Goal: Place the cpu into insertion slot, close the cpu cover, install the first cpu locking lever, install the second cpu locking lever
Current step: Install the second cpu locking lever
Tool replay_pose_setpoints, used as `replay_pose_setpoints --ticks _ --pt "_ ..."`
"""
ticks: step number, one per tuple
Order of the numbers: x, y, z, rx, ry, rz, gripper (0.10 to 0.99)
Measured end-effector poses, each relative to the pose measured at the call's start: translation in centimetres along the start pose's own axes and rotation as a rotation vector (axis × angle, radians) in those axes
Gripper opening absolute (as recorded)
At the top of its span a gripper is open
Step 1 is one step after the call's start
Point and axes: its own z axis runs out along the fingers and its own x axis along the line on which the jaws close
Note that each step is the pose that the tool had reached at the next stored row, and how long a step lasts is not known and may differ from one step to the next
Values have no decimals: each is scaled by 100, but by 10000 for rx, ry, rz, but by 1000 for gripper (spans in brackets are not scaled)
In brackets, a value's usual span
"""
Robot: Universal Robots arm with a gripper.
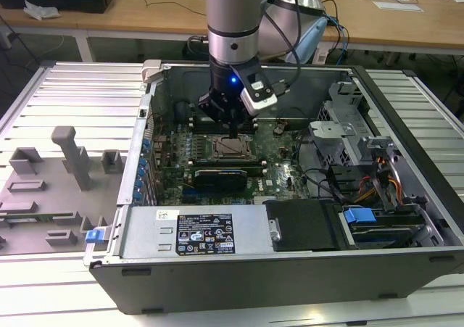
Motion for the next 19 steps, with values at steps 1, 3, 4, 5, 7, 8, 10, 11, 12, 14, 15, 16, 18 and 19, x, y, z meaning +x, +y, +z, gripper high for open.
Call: replay_pose_setpoints --ticks 1,3,4,5,7,8,10,11,12,14,15,16,18,19 --pt "-1 -19 -1 -3 1 0 106" --pt "-4 -73 -2 -19 1 1 106" --pt "-6 -107 -3 -36 2 1 106" --pt "-8 -130 -4 -51 2 2 106" --pt "-11 -188 -6 -101 6 7 106" --pt "-12 -214 -7 -127 7 9 106" --pt "-13 -258 -8 -186 10 13 106" --pt "-11 -279 -8 -214 12 15 106" --pt "-2 -297 -7 -261 13 19 106" --pt "30 -320 -4 -434 18 33 106" --pt "46 -330 -2 -508 22 37 106" --pt "64 -343 2 -577 25 42 106" --pt "97 -373 16 -682 31 50 106" --pt "105 -406 35 -734 33 52 106"
